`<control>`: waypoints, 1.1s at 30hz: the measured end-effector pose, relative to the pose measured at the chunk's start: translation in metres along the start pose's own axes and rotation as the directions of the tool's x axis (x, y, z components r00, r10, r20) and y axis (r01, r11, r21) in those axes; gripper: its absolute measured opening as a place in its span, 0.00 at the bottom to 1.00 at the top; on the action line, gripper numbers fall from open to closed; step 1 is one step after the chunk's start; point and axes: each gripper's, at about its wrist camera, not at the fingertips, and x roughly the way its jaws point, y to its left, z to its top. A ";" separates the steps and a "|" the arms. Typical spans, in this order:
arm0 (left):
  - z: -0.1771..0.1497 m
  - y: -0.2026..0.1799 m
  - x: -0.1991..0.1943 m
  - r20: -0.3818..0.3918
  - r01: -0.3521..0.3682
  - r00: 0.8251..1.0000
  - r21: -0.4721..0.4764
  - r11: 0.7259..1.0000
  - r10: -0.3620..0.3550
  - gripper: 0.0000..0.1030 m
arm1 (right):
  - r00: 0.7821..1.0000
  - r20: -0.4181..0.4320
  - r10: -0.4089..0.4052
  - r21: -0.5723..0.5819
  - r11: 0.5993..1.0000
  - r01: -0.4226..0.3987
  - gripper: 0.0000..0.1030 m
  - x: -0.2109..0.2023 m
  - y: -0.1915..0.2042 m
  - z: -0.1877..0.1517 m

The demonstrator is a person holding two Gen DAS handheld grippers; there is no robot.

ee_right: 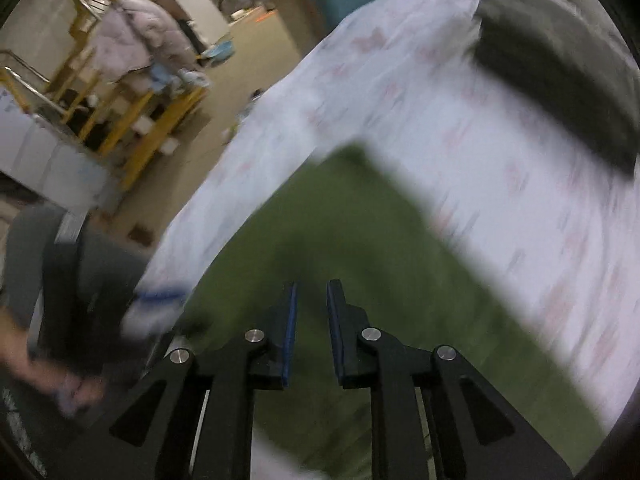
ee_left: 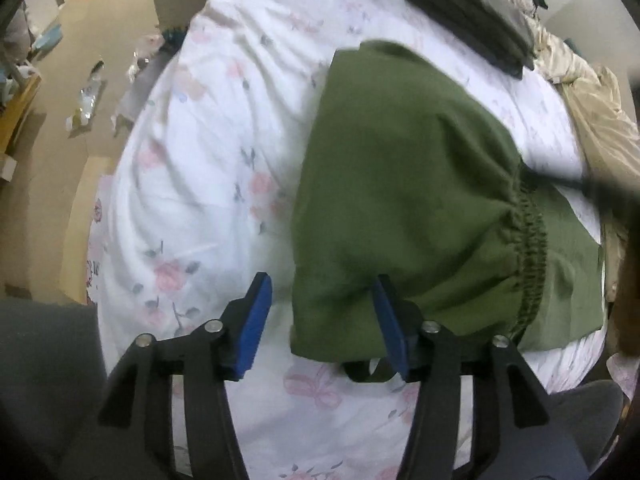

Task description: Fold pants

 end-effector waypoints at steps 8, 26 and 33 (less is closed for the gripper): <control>-0.006 -0.018 -0.007 0.037 -0.033 0.999 0.043 0.999 0.031 0.55 | 0.970 -0.232 -0.071 0.145 0.984 0.106 0.14 0.053 0.009 -0.102; 0.029 -0.110 0.036 0.139 -0.001 0.990 0.232 0.973 -0.033 0.75 | 0.809 0.553 -0.200 0.832 0.190 -0.521 0.84 0.020 -0.036 -0.304; 0.028 -0.100 0.065 0.050 -0.001 0.999 0.198 0.980 -0.009 0.76 | 0.687 0.508 -0.519 0.840 0.124 -0.528 0.81 -0.046 -0.136 -0.345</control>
